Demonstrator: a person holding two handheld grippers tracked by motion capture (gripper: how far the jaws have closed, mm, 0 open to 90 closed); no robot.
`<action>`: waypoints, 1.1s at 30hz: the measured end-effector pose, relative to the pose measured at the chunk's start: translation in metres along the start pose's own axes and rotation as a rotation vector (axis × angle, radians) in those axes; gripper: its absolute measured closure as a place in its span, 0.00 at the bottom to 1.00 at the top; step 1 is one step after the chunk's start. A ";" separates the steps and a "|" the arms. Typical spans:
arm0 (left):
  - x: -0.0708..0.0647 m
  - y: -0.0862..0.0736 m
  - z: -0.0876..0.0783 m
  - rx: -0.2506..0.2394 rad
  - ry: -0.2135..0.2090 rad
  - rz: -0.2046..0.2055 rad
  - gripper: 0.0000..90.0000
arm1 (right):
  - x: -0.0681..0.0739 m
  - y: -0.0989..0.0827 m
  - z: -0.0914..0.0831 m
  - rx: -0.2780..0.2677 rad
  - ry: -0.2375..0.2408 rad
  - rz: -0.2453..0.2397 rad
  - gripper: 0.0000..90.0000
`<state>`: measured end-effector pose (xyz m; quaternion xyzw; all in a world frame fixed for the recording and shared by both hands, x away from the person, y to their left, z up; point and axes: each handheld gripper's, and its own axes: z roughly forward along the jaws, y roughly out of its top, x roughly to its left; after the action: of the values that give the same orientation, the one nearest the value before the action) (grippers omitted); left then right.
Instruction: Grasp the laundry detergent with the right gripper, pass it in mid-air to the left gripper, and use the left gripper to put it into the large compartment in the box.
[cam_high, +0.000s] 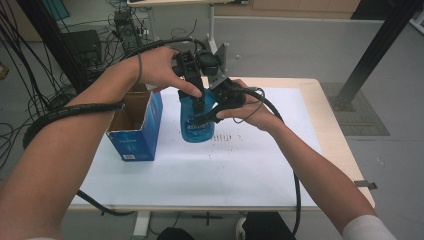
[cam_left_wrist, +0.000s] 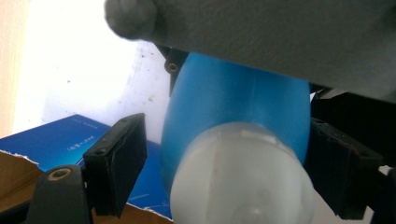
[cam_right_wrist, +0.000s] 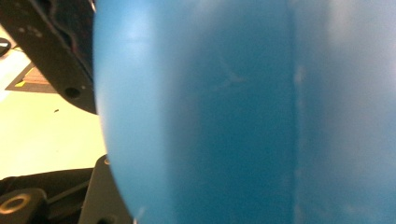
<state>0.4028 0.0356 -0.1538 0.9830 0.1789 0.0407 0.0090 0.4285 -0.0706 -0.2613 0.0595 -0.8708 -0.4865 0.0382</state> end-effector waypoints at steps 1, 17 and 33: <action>-0.001 0.000 0.001 -0.006 -0.002 -0.010 0.25 | 0.000 0.000 0.000 0.004 0.000 0.003 0.48; -0.001 0.004 0.000 0.020 -0.025 0.031 0.40 | 0.002 0.000 -0.002 0.011 0.001 0.002 0.48; -0.002 0.003 0.002 0.017 -0.023 0.039 0.41 | 0.003 0.000 -0.001 0.020 -0.002 -0.003 0.48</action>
<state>0.4019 0.0322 -0.1555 0.9868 0.1598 0.0281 0.0018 0.4258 -0.0721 -0.2607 0.0609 -0.8755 -0.4781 0.0361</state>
